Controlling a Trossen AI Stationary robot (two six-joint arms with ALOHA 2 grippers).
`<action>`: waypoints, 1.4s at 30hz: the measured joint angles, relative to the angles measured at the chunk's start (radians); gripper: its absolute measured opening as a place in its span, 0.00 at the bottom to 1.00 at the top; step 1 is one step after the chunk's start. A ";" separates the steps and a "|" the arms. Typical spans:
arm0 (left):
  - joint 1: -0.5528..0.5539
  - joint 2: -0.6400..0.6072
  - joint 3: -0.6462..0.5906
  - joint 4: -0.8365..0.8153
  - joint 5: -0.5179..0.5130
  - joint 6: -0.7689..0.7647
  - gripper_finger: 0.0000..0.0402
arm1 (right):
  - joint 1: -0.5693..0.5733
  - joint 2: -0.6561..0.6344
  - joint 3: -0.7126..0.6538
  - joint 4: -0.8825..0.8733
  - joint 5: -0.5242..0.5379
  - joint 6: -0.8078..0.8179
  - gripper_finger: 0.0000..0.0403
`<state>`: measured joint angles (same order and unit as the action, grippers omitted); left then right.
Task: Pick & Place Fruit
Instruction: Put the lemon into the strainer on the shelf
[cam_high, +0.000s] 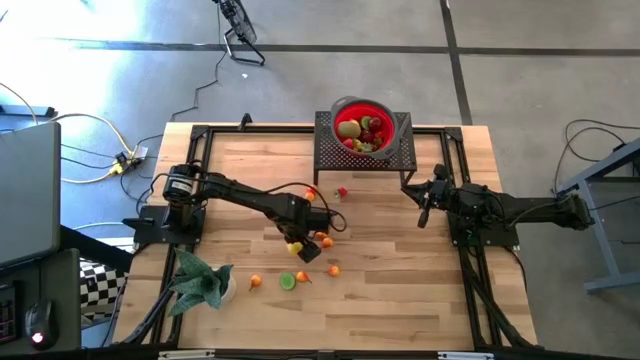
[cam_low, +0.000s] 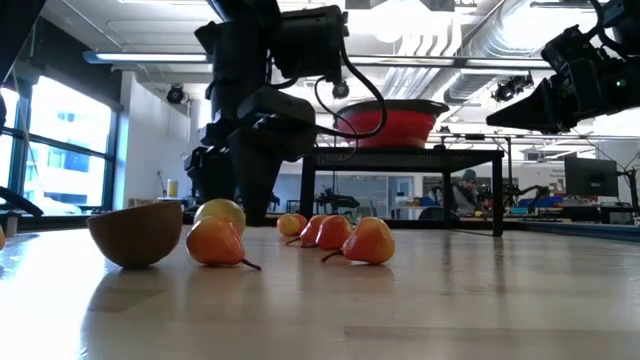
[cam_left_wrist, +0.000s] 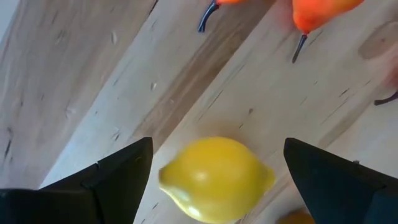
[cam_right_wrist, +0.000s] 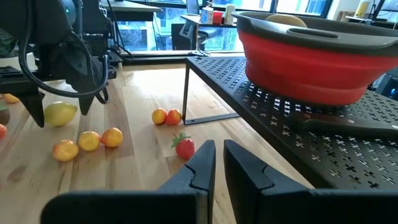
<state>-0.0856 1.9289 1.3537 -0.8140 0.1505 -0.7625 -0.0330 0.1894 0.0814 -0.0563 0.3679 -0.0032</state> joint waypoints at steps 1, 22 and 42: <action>0.000 0.000 0.000 0.005 -0.007 0.010 0.88 | 0.000 0.000 0.000 0.000 0.000 0.000 0.07; 0.106 -0.001 0.001 0.000 0.158 -0.029 0.88 | 0.000 0.000 0.000 0.000 0.000 0.000 0.07; 0.103 -0.002 0.001 0.026 0.180 -0.265 0.88 | 0.000 0.000 0.000 0.000 0.000 0.000 0.07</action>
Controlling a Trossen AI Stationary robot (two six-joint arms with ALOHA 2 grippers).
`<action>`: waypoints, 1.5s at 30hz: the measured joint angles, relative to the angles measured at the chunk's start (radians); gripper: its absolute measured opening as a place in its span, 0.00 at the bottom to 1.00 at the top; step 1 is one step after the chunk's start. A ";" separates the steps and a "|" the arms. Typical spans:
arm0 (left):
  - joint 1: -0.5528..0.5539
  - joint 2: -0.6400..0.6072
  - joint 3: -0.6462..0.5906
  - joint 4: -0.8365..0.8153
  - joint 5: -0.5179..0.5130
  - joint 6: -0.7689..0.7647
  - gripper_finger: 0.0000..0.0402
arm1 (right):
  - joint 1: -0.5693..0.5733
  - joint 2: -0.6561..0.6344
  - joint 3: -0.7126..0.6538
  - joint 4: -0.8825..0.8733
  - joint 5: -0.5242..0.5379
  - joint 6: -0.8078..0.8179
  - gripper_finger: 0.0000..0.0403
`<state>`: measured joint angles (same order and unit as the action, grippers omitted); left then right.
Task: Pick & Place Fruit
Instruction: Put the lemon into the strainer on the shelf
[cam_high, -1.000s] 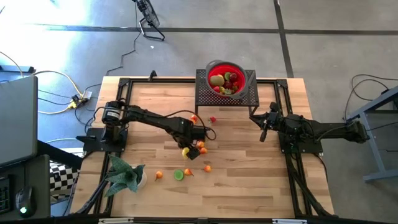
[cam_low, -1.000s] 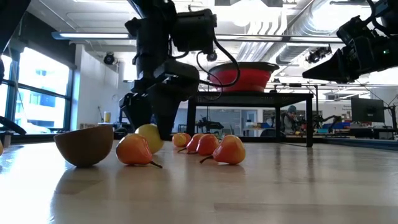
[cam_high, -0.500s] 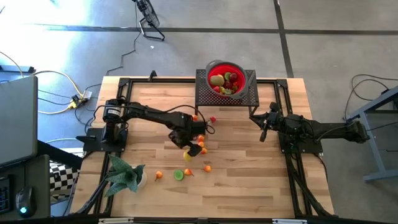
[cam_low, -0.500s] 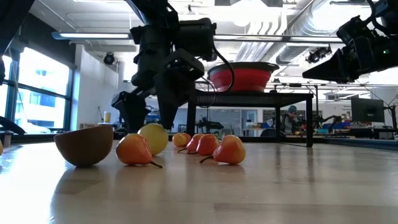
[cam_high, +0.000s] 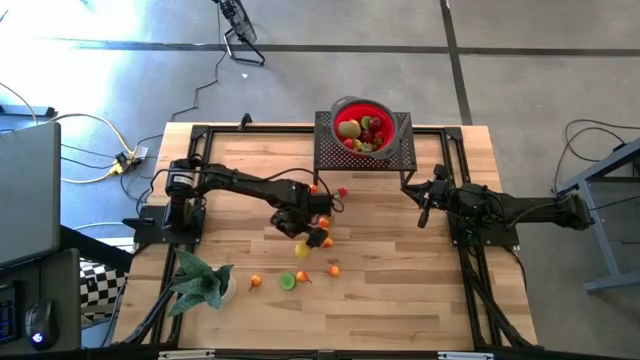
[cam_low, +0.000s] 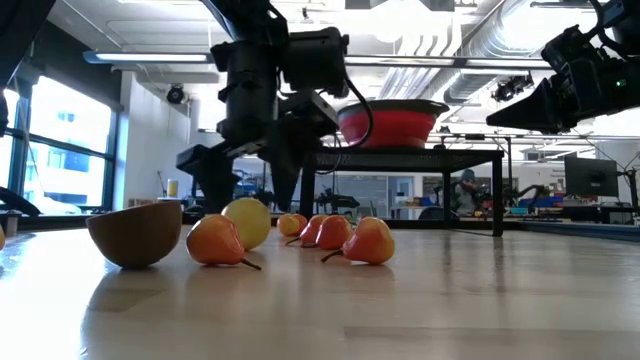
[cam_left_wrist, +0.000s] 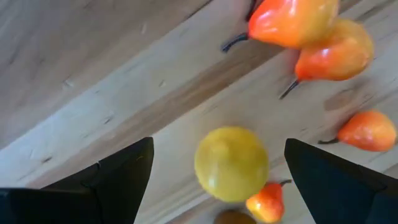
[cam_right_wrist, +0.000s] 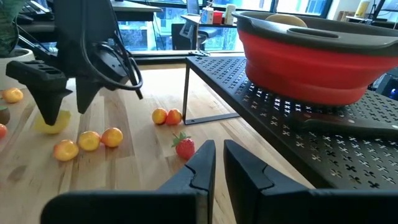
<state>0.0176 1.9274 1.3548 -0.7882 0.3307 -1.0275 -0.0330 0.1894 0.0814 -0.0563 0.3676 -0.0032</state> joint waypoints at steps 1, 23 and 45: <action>-0.002 0.000 0.000 0.006 0.000 -0.006 0.88 | 0.000 0.000 0.000 0.000 0.000 0.000 0.07; -0.097 0.000 0.000 0.010 -0.215 -0.286 0.88 | 0.000 0.000 0.000 -0.001 0.000 0.000 0.07; -0.135 0.000 0.000 0.004 -0.252 -0.169 0.88 | 0.000 0.000 0.000 -0.001 0.000 0.003 0.07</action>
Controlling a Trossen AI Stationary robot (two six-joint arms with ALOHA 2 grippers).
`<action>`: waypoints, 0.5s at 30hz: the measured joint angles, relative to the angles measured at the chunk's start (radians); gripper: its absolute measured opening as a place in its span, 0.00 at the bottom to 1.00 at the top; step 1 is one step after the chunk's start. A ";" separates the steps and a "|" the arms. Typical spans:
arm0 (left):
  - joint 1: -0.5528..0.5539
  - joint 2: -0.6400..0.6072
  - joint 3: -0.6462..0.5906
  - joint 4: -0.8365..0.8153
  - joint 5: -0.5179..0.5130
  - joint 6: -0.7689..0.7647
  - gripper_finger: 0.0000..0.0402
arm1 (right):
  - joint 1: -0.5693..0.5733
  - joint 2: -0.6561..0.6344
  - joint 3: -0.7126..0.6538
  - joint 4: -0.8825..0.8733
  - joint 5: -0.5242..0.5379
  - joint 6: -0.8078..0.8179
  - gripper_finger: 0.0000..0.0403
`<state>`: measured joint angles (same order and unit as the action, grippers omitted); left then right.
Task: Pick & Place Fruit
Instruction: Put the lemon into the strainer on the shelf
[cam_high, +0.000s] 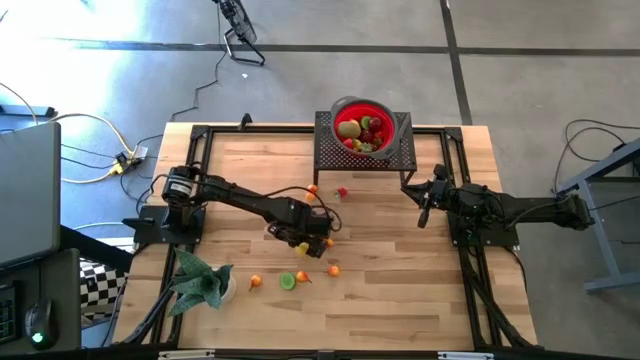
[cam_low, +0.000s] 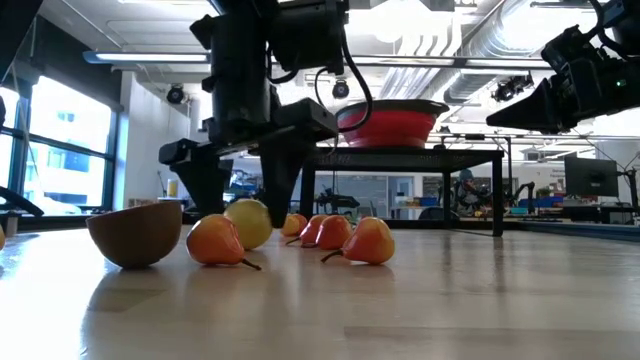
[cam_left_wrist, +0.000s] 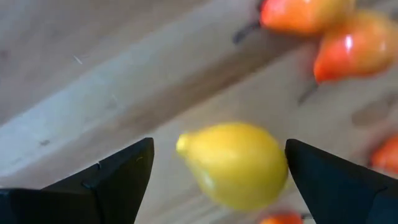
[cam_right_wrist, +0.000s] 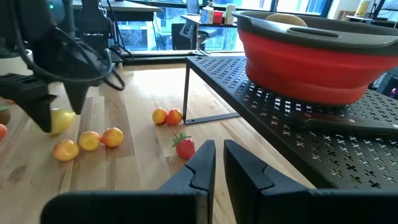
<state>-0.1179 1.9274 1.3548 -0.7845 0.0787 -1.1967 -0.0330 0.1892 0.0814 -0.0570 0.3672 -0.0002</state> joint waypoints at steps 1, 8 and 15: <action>0.000 0.000 0.000 0.000 -0.013 -0.011 0.88 | 0.000 0.000 0.000 0.000 0.000 0.000 0.07; -0.001 0.008 0.000 -0.002 -0.011 -0.057 0.88 | 0.000 0.000 0.000 0.000 0.000 0.000 0.07; -0.001 0.008 0.000 0.001 -0.009 -0.056 0.88 | 0.000 0.000 0.000 0.000 0.000 0.000 0.07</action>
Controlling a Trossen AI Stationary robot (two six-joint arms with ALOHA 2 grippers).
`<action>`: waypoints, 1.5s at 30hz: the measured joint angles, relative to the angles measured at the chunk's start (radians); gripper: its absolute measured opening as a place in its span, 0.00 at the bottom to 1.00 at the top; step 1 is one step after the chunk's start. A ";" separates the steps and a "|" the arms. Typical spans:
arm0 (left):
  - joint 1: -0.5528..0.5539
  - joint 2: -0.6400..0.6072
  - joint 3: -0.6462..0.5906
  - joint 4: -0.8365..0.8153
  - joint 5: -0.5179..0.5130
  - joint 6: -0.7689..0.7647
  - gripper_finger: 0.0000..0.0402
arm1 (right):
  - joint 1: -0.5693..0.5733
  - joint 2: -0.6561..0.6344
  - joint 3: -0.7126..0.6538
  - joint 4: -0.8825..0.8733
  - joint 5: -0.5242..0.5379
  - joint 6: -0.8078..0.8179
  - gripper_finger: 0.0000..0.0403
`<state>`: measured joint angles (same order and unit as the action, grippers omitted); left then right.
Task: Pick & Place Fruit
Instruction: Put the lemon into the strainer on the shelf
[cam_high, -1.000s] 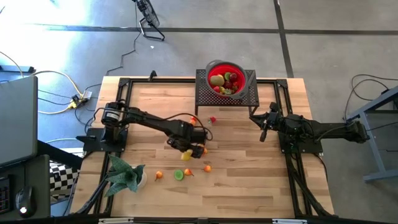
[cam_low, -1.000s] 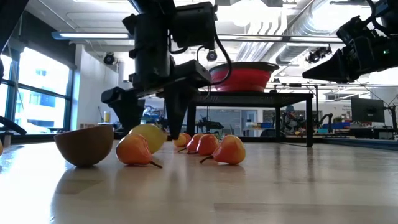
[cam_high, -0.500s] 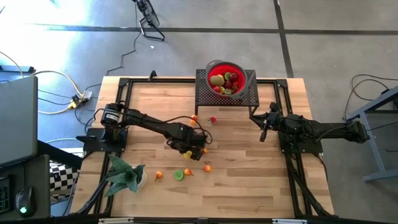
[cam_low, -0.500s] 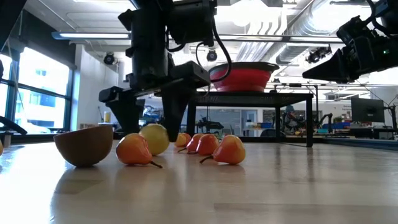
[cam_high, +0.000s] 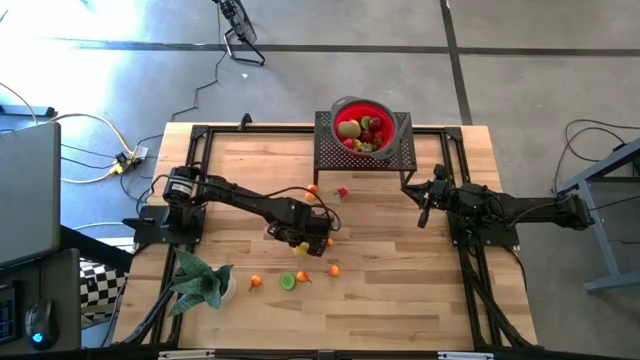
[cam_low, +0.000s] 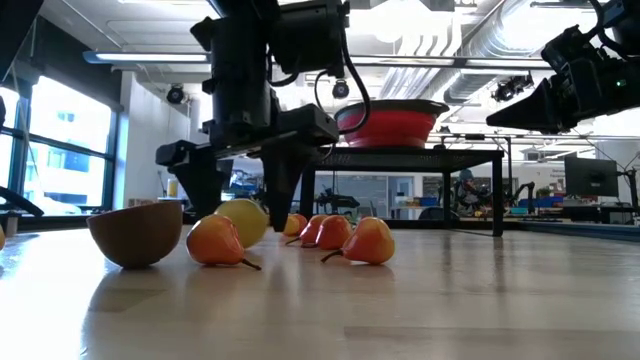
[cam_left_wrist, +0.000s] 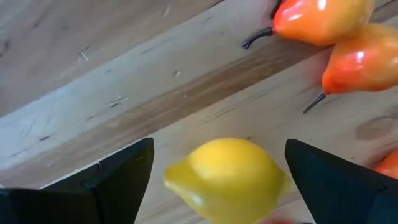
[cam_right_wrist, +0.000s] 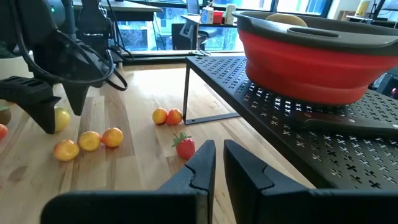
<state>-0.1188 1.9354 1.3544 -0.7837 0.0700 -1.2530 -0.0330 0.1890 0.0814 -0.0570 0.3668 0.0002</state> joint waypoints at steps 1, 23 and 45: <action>0.000 0.000 0.000 0.000 0.000 0.000 0.88 | 0.000 0.000 0.000 0.000 0.000 0.000 0.07; 0.020 0.000 0.000 0.002 0.002 0.323 0.88 | 0.000 0.000 0.000 0.000 0.000 0.001 0.07; 0.186 0.000 0.000 0.019 0.268 0.278 0.88 | 0.000 0.000 0.000 0.001 0.000 0.001 0.07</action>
<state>0.0675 1.9354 1.3544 -0.7647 0.3378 -0.9745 -0.0330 0.1890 0.0814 -0.0563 0.3671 0.0012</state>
